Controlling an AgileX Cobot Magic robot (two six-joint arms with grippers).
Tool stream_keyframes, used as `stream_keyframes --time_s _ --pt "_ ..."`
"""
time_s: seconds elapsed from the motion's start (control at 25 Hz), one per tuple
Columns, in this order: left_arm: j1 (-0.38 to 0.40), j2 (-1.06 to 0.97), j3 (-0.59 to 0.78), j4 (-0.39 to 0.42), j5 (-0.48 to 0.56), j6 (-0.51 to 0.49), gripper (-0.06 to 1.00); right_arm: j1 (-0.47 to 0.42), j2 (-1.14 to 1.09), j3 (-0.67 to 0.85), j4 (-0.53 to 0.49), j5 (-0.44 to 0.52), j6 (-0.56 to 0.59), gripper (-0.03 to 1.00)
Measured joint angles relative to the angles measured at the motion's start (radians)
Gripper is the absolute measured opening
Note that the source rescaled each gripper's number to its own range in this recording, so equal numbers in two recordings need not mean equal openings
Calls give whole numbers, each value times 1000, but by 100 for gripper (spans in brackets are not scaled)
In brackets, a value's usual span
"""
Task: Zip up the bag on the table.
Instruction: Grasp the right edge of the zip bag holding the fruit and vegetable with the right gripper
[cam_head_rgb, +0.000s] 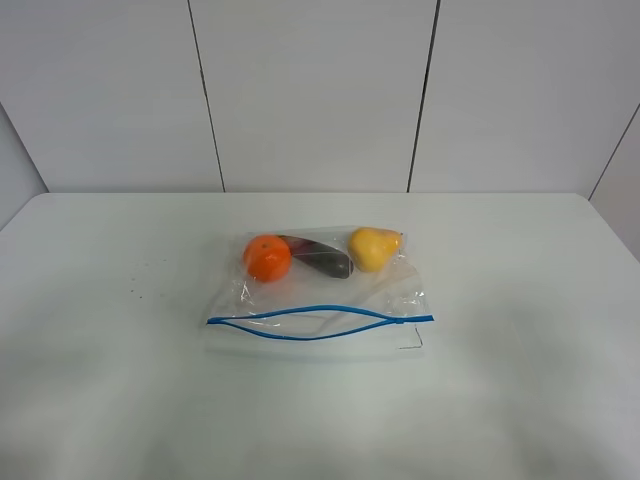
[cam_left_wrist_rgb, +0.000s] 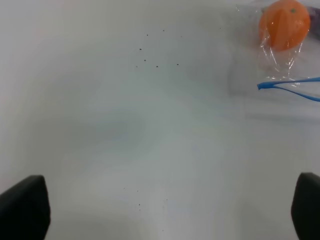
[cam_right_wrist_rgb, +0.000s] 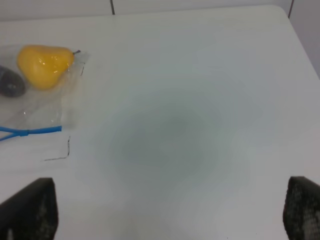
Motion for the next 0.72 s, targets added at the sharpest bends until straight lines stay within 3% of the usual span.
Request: stream_keyframes --time_s 0.72 --pt "0 0 0 0 1 0 100 0 0 0 0 0 0 100"
